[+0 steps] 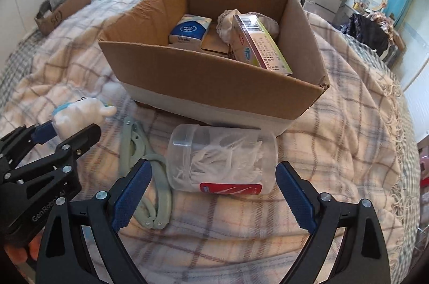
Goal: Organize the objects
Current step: 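Grasp the white bunny with left tool while right tool grasps the toothpick jar, then lower bunny and toothpick jar into the box and open both tools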
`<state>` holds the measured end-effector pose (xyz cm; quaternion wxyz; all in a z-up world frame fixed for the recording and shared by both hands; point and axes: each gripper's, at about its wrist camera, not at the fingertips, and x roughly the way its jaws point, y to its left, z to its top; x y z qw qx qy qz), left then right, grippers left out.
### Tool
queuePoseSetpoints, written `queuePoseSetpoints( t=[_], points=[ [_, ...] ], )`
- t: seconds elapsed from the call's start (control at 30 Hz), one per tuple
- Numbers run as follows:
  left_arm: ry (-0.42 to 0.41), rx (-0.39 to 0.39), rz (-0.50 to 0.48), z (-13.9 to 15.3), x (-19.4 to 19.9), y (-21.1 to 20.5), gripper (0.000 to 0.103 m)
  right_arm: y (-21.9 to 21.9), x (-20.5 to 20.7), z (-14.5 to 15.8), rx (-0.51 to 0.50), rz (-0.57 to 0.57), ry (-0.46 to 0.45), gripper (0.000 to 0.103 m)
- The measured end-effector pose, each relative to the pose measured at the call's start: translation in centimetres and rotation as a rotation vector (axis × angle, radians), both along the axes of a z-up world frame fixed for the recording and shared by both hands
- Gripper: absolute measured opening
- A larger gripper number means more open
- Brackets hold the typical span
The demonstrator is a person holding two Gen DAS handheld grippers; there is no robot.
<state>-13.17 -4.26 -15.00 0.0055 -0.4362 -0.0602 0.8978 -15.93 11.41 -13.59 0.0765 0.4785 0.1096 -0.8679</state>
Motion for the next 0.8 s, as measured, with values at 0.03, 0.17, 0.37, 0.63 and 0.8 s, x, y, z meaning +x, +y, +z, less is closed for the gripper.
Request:
queuePoseSetpoints(
  t=[0.03, 0.17, 0.37, 0.63, 0.8],
  points=[
    [-0.005, -0.001, 0.002, -0.2, -0.1, 0.0, 0.051, 0.0, -0.1, -0.1, 0.002, -0.004, 0.0, 0.094],
    [-0.021, -0.005, 0.011, -0.7, -0.5, -0.1, 0.051, 0.1, -0.4, -0.5, 0.019, -0.021, 0.002, 0.094],
    [-0.028, -0.002, 0.001, -1.0, -0.8, 0.0, 0.051, 0.7, -1.3, -1.5, -0.009, -0.04, -0.025, 0.091],
    [-0.042, 0.035, -0.026, -0.6, -0.7, -0.2, 0.051, 1.0, -0.1, -0.3, -0.05, -0.015, 0.007, 0.088],
    [-0.015, 0.022, -0.024, 1.6, 0.2, -0.4, 0.051, 1.8, 1.4, 1.7, -0.117, -0.016, 0.055, 0.088]
  ],
)
